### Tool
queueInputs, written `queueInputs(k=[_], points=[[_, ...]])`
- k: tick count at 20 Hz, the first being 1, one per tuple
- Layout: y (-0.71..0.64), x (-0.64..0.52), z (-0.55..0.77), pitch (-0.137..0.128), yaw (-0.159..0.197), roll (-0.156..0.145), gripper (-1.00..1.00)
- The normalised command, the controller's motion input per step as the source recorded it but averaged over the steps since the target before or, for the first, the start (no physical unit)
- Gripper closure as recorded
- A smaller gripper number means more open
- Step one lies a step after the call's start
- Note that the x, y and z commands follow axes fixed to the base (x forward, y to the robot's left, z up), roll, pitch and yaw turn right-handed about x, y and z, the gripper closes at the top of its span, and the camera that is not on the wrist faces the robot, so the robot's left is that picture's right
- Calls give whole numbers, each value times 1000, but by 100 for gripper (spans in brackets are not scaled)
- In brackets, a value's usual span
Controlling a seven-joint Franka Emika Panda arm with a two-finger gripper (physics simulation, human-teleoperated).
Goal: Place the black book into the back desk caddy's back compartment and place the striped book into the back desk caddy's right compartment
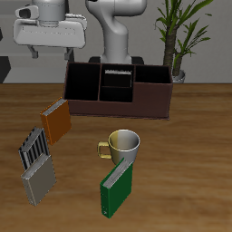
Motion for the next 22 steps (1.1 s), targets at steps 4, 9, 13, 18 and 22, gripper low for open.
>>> queueInputs(k=[4, 9, 13, 18, 22], points=[[-105, 249, -51, 87, 2, 88, -100], [-158, 260, -7, 32, -6, -5, -100], [-193, 245, 79, -2, -6, 0, -100], [-199, 152, 38, -8, -10, 2, -100], [-220, 200, -87, 21, 12, 9, -100]])
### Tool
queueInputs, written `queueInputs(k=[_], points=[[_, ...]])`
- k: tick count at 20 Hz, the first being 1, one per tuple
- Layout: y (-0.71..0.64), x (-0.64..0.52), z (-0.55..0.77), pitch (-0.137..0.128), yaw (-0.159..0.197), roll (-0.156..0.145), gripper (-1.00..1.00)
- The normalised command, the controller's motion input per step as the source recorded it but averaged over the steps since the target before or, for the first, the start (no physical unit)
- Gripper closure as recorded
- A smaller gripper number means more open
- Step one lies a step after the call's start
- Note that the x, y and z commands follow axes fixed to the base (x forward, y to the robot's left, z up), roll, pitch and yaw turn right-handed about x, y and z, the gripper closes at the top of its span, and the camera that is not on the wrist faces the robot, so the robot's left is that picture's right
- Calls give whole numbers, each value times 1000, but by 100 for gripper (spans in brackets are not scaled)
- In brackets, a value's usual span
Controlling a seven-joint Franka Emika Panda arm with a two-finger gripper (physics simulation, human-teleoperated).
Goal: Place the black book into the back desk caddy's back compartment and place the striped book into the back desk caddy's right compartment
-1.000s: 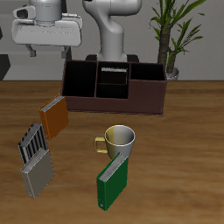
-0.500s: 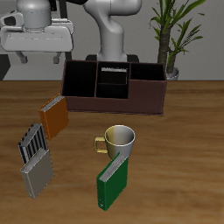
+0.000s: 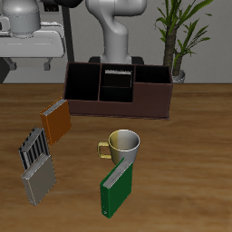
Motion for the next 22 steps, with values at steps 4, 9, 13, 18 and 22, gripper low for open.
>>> queueInputs(k=[4, 9, 13, 18, 22], points=[[-160, 167, -51, -5, -4, 15, -100], [-171, 139, -120, 5, -24, -4, -100], [-45, 172, -275, -4, 17, -10, -100], [-33, 122, -246, 1, -7, -8, -100], [6, 170, -111, -23, 16, 9, -100]])
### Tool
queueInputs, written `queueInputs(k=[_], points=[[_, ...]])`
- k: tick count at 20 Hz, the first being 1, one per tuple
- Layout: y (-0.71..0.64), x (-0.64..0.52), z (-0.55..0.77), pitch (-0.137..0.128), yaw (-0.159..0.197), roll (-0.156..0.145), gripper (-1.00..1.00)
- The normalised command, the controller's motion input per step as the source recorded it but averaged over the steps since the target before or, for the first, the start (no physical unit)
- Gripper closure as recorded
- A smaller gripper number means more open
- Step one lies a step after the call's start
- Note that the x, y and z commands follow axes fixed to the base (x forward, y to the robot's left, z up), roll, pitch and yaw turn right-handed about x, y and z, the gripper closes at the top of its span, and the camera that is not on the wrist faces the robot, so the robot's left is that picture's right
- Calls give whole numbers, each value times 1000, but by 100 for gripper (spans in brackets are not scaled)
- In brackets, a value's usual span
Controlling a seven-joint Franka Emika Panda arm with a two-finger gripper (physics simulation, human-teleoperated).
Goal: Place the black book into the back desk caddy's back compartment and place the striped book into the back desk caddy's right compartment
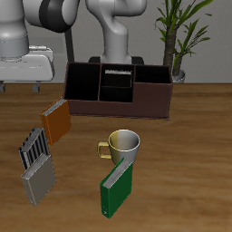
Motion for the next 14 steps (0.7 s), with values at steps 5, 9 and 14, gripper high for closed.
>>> queueInputs(k=[5, 9, 14], points=[[-18, 154, -49, -11, -4, -21, -100], [14, 258, -223, -15, 40, -24, -100], [57, 165, -271, -2, -38, 11, -100]])
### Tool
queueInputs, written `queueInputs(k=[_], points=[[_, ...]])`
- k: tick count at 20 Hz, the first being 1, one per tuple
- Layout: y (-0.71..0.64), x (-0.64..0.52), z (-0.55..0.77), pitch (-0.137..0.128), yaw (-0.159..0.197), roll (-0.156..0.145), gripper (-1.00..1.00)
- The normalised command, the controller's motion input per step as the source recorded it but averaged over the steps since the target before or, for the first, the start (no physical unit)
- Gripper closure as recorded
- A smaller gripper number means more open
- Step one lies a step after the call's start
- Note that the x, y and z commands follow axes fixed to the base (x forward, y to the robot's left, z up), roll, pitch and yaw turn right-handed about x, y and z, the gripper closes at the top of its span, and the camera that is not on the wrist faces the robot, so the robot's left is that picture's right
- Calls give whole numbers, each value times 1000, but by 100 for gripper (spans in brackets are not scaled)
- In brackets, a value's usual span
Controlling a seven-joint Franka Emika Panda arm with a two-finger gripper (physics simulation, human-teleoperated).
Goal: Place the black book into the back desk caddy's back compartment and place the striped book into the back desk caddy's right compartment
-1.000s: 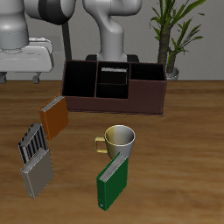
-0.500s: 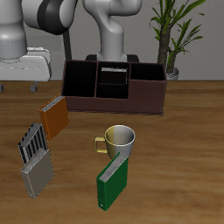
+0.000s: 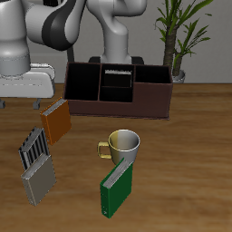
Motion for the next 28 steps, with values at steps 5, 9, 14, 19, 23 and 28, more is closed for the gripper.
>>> queueInputs(k=[5, 9, 14, 19, 23, 28], points=[[34, 126, -271, 25, 6, -4, -100], [16, 108, -278, 3, -5, 4, -100], [49, 47, -309, 15, -31, 23, -100], [63, -47, -284, 16, -10, 10, -100], [-66, -68, -142, -15, -3, -23, -100], [-109, -72, -155, -9, -15, -22, -100]])
